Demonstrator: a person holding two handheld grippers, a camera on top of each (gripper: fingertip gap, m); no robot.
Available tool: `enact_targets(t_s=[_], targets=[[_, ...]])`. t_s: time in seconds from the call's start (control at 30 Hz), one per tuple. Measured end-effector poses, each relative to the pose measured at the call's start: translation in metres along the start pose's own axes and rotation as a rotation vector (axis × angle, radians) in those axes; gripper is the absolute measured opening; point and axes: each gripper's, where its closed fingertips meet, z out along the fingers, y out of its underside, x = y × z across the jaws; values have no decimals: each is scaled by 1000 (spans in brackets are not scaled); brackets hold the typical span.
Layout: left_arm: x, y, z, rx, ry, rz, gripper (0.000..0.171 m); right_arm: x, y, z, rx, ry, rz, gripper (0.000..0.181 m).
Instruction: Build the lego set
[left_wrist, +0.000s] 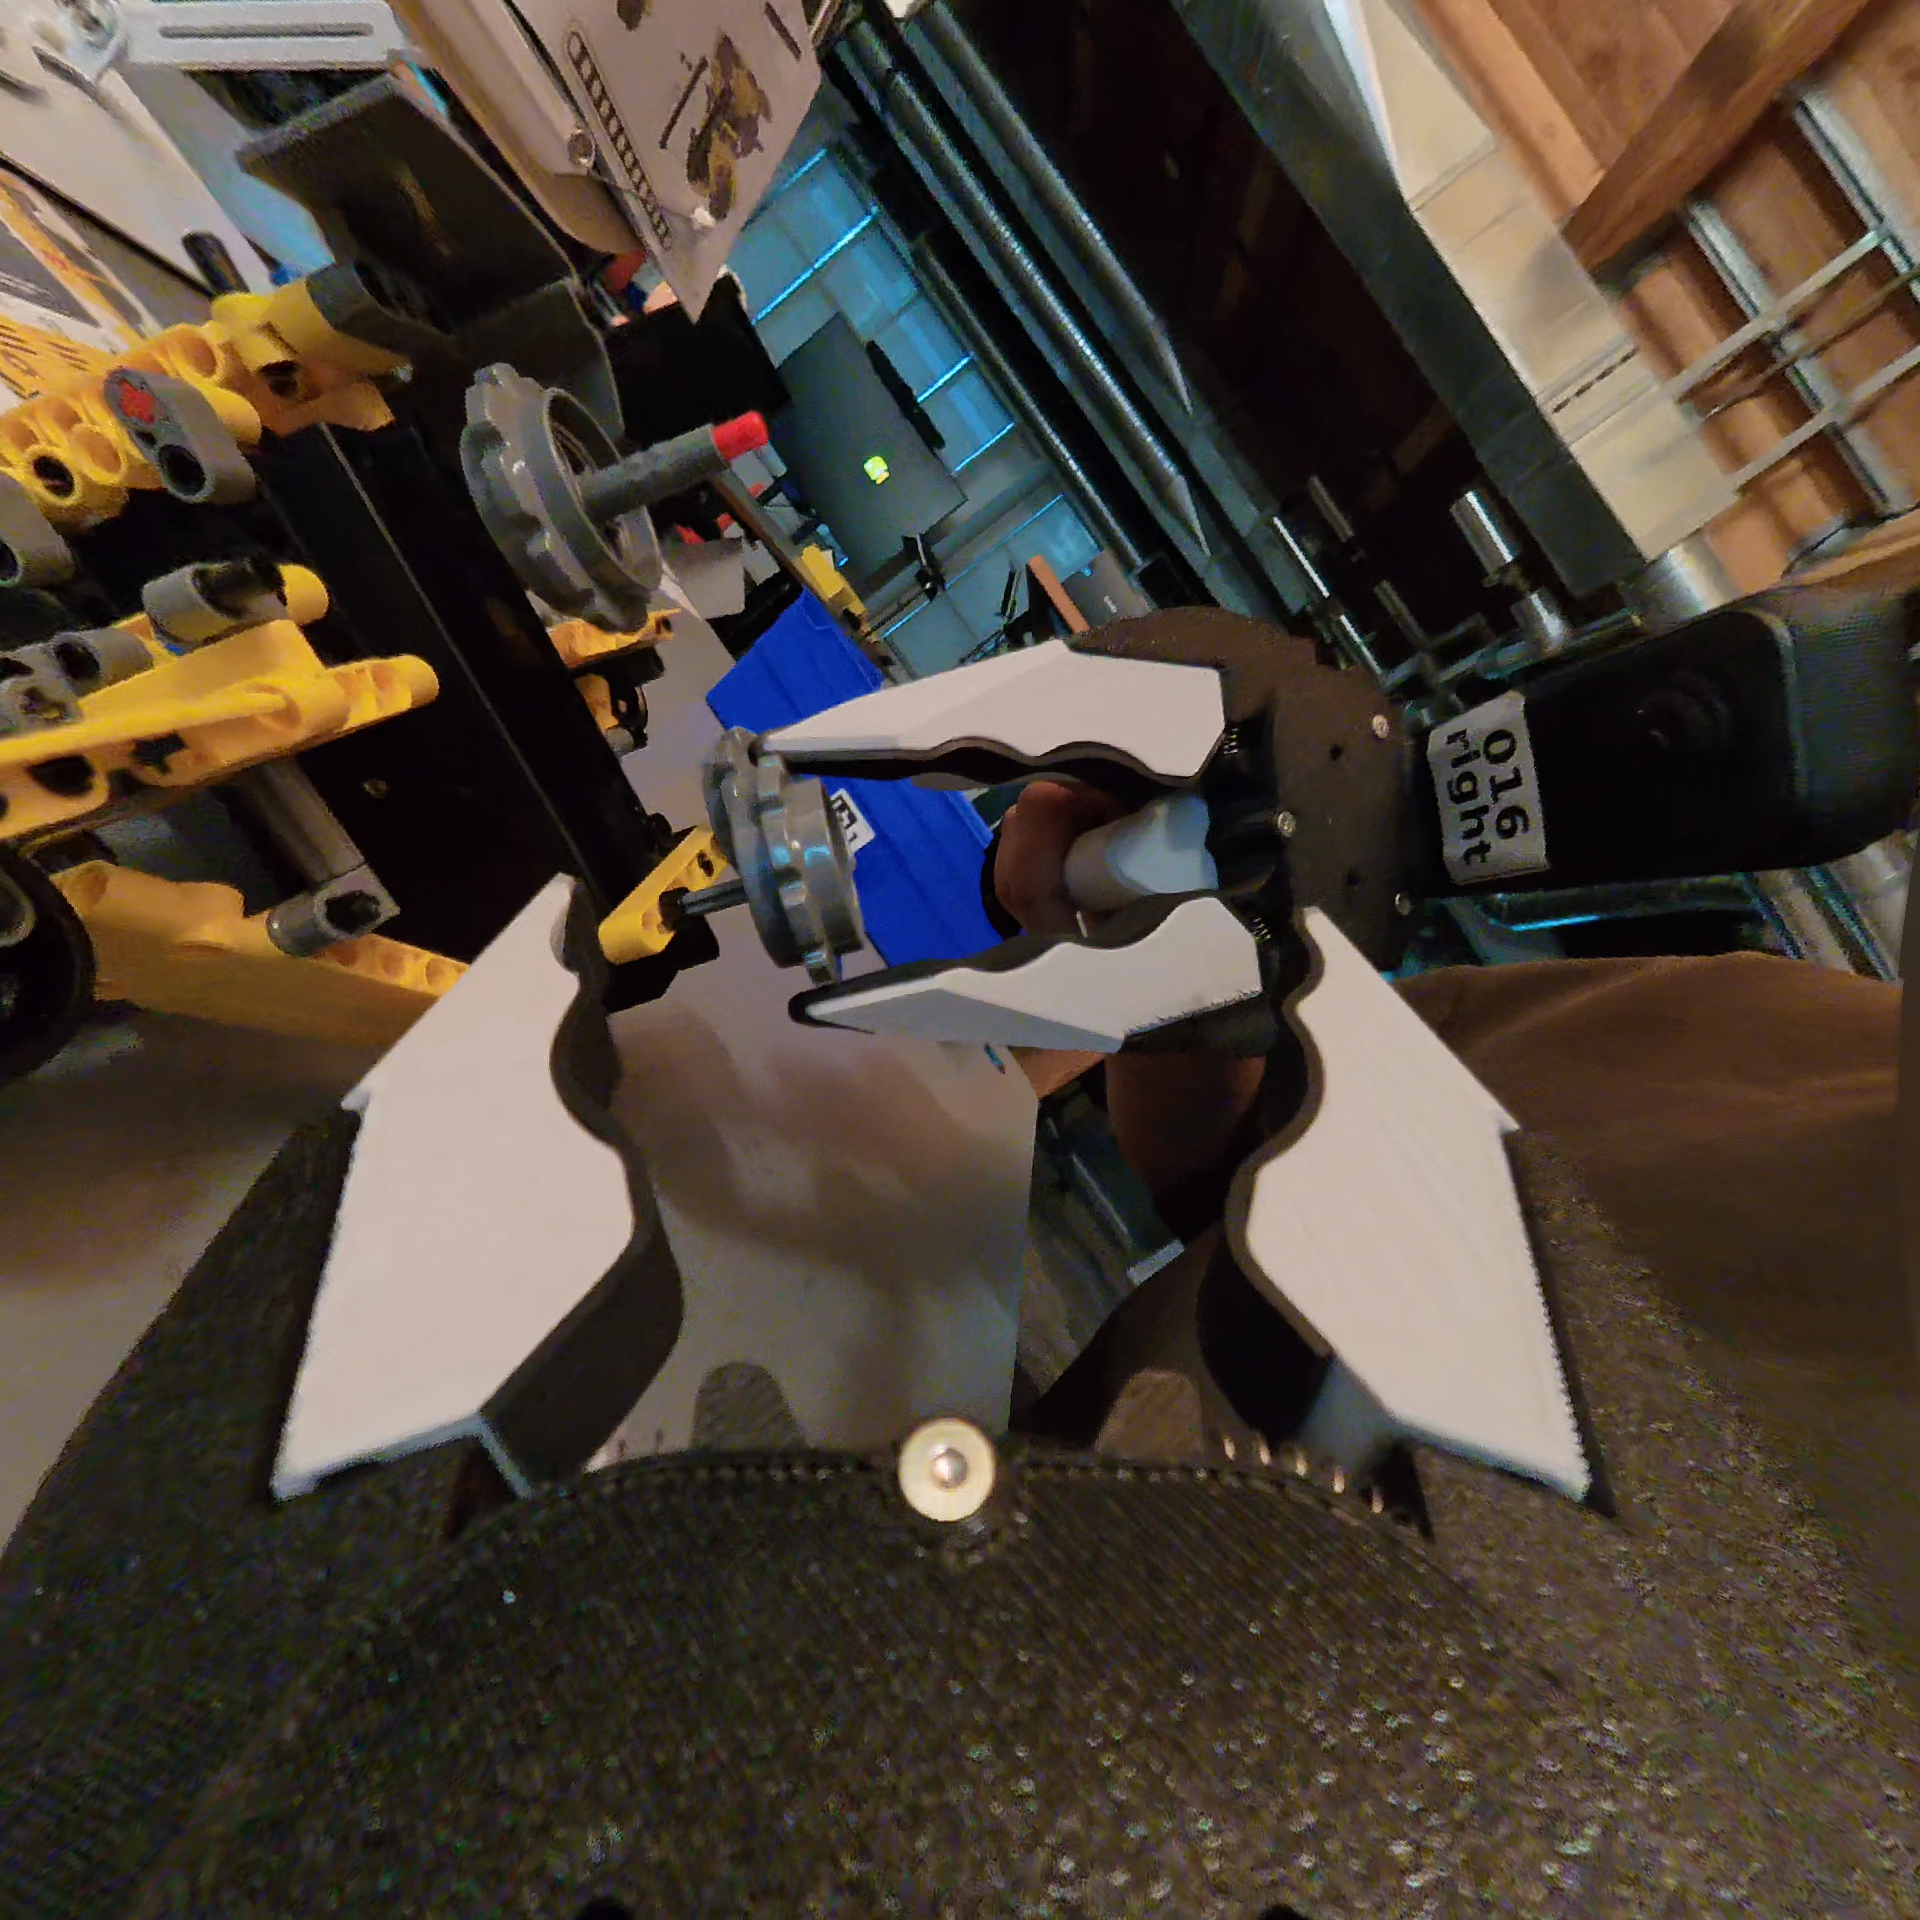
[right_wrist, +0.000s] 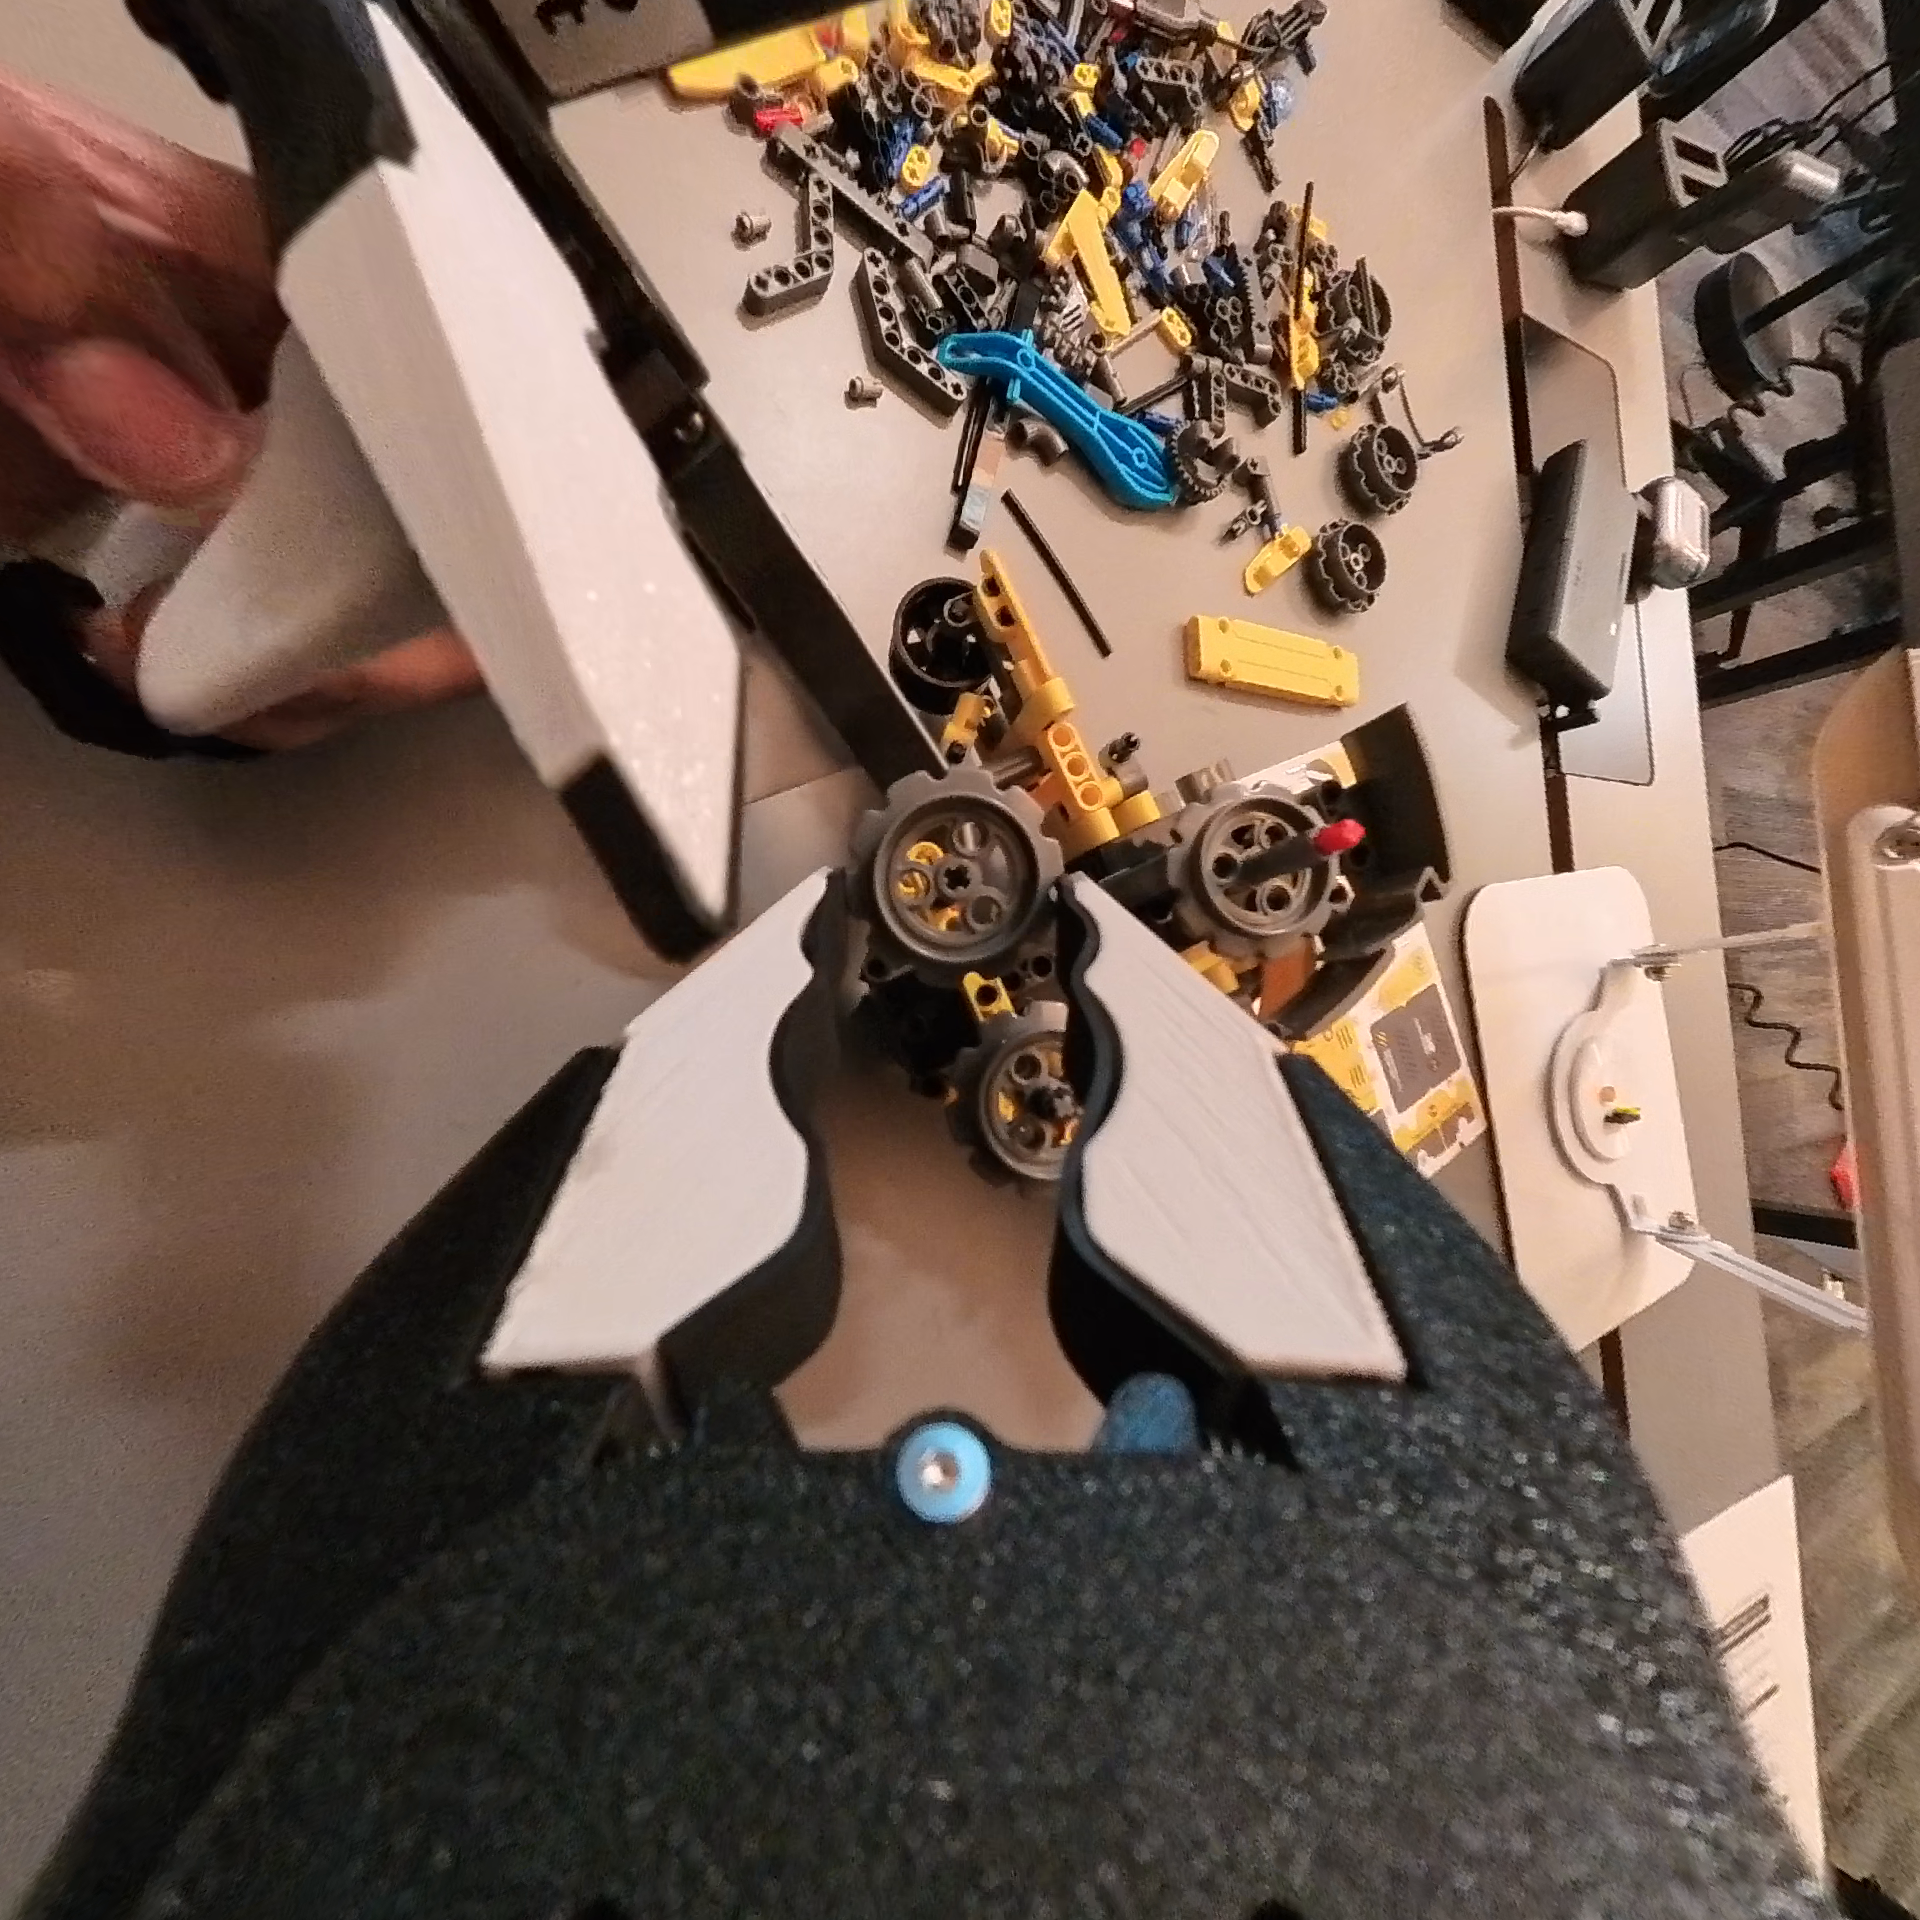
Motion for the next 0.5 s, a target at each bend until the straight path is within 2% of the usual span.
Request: enact_targets(t_s=[0.2, 0.3, 0.43, 0.5], targets=[[0, 1, -3, -24, 17, 0, 123, -1, -1, 0, 4, -14, 9, 39], [1, -6, -8, 18, 77, -87, 121, -2, -1, 1, 9, -21, 14, 39], [-17, -9, -12, 49, 30, -196, 84, -4, -2, 1, 17, -23, 15, 39], [-21, -9, -13, 54, 1, -201, 82, -4, -2, 1, 20, -16, 10, 39]])
